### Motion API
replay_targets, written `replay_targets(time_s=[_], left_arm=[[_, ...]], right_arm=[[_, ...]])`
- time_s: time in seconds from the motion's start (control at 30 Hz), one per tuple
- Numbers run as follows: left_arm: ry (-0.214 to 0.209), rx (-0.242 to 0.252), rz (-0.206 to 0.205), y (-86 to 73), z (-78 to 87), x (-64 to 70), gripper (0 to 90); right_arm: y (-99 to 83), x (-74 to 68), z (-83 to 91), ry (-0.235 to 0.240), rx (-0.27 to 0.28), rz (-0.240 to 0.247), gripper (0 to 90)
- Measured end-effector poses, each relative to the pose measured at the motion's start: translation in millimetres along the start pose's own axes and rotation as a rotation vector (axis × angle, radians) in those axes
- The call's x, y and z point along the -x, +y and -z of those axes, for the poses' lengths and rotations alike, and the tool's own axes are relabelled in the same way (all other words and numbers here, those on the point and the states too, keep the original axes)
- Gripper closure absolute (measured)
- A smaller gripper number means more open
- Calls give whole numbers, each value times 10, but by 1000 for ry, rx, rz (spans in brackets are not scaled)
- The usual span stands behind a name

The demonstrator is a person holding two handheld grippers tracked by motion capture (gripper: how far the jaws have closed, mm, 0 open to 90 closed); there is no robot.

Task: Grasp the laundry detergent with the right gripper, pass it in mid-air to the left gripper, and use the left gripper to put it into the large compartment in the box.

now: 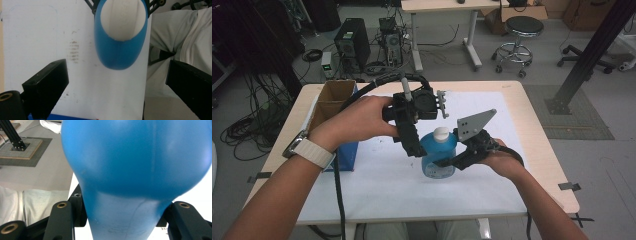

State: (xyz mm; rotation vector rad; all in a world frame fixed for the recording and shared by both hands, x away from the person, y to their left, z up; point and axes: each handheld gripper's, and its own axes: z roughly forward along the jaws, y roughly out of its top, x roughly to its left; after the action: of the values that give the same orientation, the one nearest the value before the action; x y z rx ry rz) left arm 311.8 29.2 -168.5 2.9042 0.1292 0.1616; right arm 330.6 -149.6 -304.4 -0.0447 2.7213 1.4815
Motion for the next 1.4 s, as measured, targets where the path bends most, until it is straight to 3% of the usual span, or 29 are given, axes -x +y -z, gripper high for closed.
replay_targets(time_s=[0.47, 1.4], left_arm=[[-15, 2, -6, 64, -84, 0, 50], [-30, -23, -30, 153, -348, -10, 90]], right_arm=[[78, -2, -97, 9, -2, 3, 452], [121, -5, -127, 26, -6, -6, 452]])
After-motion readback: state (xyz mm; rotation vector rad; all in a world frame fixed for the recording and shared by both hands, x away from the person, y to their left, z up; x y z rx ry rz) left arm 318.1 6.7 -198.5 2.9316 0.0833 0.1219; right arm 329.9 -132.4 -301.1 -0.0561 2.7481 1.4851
